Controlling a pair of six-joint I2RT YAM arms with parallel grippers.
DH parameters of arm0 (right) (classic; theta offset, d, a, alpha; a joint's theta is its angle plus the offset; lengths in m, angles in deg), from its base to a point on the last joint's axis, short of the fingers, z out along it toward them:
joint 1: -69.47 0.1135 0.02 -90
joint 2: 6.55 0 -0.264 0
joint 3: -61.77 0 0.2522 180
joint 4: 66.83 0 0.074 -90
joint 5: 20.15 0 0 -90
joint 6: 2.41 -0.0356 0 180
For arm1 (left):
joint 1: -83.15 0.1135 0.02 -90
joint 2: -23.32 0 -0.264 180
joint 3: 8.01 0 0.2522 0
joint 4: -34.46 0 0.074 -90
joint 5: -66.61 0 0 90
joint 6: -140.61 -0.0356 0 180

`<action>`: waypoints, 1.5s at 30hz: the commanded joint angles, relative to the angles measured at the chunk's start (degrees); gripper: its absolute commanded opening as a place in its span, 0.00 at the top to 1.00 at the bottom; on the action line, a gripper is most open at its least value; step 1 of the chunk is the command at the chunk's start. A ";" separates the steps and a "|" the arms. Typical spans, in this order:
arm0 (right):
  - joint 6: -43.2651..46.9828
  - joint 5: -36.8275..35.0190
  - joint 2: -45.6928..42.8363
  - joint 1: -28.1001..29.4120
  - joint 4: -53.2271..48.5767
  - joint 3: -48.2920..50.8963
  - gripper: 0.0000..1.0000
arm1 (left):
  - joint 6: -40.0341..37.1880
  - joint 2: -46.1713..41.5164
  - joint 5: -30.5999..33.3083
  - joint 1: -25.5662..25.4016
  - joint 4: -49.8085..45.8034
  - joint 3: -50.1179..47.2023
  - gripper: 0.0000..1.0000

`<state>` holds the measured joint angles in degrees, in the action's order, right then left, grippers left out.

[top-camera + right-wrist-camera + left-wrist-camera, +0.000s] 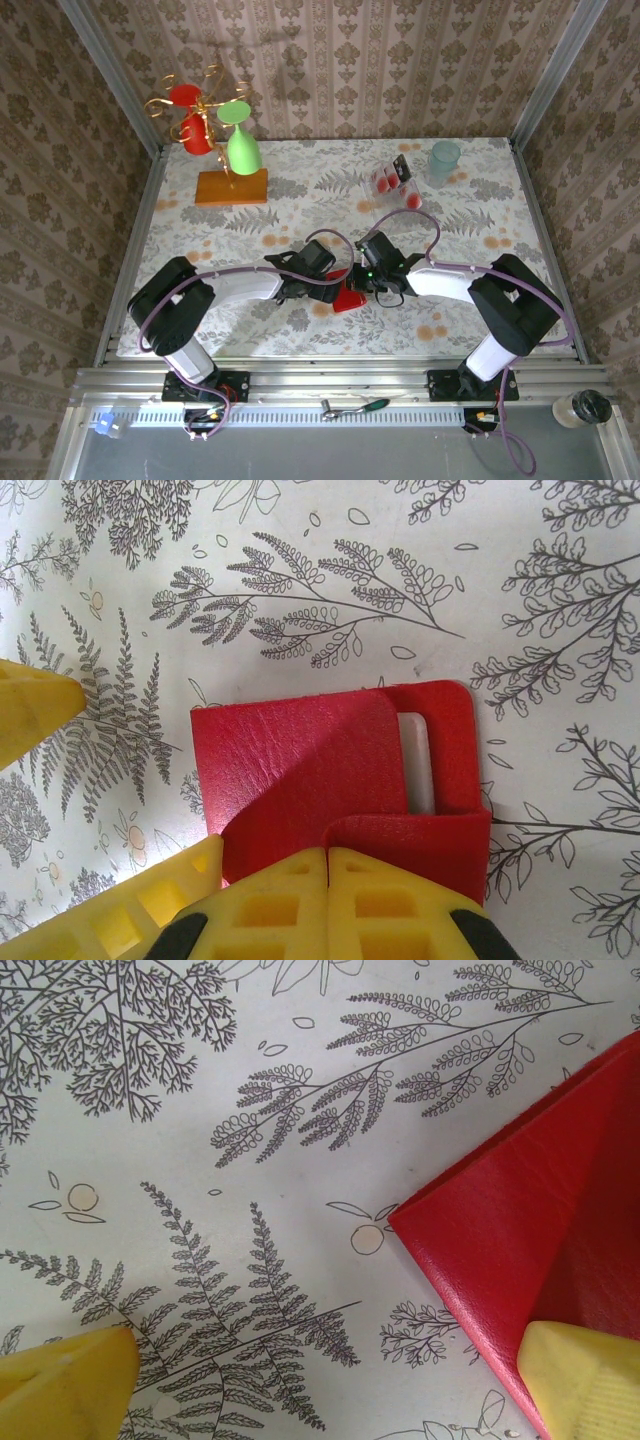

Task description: Put the credit cards into the card holder

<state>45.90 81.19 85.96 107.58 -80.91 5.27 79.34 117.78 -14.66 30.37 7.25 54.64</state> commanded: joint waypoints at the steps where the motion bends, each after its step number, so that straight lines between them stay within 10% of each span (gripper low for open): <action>1: -1.55 1.54 3.38 1.29 -6.08 2.51 1.00 | 0.09 3.25 -0.30 0.21 -0.09 -0.38 0.00; 23: -0.91 11.19 -3.60 -5.55 -6.61 -5.01 1.00 | 0.29 2.93 -0.57 0.07 0.63 -1.44 0.00; 45: 0.30 5.52 0.70 -5.28 -3.33 2.88 1.00 | -0.69 0.67 -0.20 0.64 -1.25 0.12 0.00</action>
<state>45.62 88.95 85.37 102.57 -82.13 5.79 79.43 118.43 -15.23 30.42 9.96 54.64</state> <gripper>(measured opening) 0.064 0.999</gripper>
